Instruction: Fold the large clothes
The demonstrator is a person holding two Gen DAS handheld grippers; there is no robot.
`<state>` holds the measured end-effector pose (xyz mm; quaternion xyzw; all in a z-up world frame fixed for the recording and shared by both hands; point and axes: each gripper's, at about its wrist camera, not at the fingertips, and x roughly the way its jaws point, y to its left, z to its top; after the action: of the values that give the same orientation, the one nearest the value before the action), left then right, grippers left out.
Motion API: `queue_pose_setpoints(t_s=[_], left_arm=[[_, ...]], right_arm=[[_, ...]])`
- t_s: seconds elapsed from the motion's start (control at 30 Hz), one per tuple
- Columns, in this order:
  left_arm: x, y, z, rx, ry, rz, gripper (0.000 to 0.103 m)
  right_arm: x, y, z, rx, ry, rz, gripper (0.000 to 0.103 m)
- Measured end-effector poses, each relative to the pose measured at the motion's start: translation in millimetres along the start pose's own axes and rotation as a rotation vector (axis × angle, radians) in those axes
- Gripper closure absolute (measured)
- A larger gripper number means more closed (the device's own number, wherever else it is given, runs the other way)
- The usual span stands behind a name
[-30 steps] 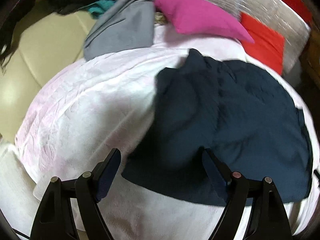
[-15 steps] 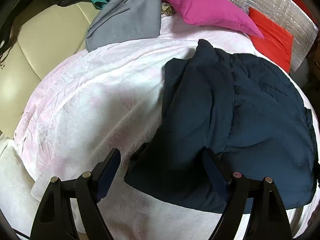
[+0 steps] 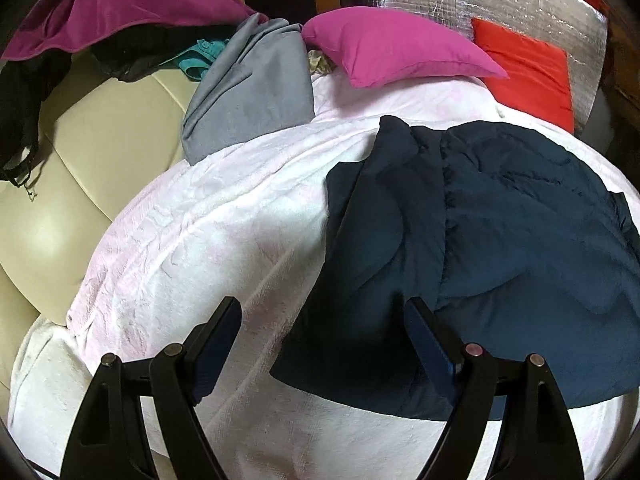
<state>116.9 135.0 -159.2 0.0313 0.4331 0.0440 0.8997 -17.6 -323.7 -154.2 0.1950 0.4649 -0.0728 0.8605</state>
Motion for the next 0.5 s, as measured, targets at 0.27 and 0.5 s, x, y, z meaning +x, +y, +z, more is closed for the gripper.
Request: queue_pose_setpoints(t_s=[0.27,0.5], left_arm=[[-2,2,-3,0.005,0.005,0.009,0.018],[-1,0,-3,0.009,0.001,0.005,0.018]], right_arm=[[10,-7,8,0.041,-0.003,-0.004,0.068],[-15,-8,9,0.063,-0.055,0.029,0.041]])
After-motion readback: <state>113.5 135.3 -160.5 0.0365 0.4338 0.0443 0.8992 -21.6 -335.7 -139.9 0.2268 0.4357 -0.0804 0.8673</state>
